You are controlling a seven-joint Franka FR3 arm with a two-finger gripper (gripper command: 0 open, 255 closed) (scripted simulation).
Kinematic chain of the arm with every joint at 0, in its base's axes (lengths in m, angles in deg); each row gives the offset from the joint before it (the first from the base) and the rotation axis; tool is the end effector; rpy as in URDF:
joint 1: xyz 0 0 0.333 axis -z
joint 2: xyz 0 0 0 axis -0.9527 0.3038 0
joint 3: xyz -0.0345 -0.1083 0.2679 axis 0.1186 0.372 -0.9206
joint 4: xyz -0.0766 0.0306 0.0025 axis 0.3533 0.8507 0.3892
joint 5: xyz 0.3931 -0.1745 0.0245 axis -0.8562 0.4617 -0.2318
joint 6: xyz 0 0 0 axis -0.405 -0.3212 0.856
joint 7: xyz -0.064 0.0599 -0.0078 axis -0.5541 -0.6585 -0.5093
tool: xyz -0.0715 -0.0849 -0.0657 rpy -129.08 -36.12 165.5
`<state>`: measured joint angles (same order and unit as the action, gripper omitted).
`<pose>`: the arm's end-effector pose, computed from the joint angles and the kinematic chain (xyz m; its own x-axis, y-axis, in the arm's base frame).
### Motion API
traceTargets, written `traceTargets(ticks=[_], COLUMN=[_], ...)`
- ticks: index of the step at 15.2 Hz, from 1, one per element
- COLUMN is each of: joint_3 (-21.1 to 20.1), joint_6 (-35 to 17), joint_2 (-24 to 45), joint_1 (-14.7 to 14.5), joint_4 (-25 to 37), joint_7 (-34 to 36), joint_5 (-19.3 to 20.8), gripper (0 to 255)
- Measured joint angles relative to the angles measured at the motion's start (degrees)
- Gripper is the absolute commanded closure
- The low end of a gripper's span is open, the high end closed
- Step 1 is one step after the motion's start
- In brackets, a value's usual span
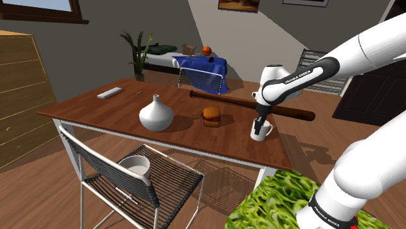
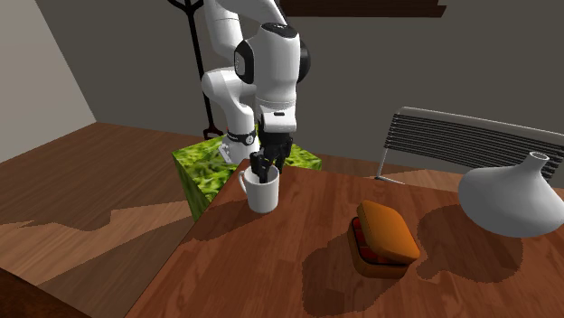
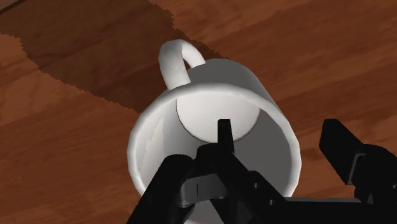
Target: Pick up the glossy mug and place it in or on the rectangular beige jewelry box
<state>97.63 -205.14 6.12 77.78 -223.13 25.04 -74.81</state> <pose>0.4266 -0.1344 0.2761 0.9690 0.2422 -0.0488 0.2448 -0.9679 0.0568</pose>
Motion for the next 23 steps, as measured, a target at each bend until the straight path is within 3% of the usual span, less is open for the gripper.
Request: traceTargets(ticks=[10,23], joint_3=[-0.07,-0.93], joint_6=[0.49,11.58], joint_2=[-0.35,-6.21], joint_1=[-0.02,-0.10], joint_4=[0.14,5.42], joint_7=[0.03,-0.52], joint_5=[-0.02,-0.46], gripper=[255,255])
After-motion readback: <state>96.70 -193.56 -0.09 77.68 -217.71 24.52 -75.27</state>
